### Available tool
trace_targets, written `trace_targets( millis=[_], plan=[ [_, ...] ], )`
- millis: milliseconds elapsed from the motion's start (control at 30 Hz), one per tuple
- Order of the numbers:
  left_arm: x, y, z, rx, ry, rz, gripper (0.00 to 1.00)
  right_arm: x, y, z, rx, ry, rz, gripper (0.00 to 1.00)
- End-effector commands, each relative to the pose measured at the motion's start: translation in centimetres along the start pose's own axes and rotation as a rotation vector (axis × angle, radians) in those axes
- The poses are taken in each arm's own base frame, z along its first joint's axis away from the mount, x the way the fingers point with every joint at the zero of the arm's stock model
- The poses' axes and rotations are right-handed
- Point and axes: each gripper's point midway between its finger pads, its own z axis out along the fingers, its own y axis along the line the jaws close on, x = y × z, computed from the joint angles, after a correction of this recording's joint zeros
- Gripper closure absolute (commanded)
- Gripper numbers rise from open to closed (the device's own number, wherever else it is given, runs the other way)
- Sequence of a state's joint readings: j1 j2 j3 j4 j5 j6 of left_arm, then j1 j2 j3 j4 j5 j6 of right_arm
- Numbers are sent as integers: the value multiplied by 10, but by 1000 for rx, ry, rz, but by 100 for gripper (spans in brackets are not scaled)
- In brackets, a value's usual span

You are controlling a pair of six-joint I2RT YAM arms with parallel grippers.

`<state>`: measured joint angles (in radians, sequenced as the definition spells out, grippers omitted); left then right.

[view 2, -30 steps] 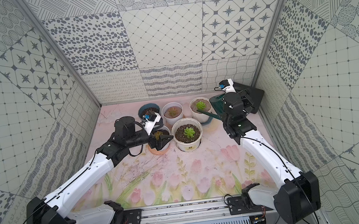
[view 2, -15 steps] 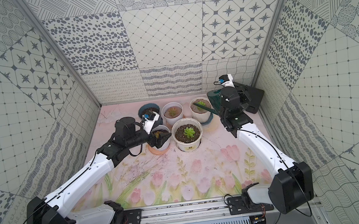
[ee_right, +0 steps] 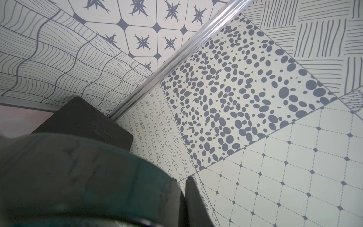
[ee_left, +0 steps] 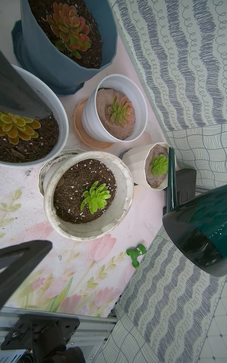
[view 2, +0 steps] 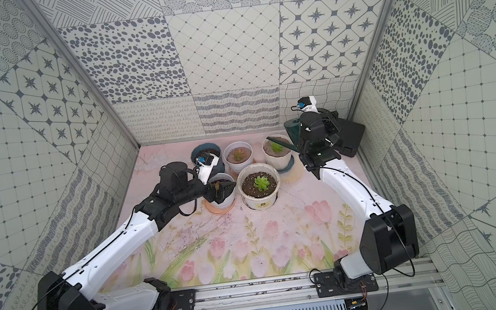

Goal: Water the succulent around the soil edge
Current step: Water the soil of the potted plant with water.

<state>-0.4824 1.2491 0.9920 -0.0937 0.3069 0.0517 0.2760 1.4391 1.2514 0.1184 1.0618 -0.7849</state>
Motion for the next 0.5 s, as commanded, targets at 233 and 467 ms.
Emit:
trace_targets(
  millis=[233,467],
  plan=[
    [-29,17,-13,-102,-104,-113,0,68,-83,-42,-28,19,608,100],
    [-42,46,-45,-320,-129,-314,1,96,-102,-89,-200,-51,915,100]
  ],
)
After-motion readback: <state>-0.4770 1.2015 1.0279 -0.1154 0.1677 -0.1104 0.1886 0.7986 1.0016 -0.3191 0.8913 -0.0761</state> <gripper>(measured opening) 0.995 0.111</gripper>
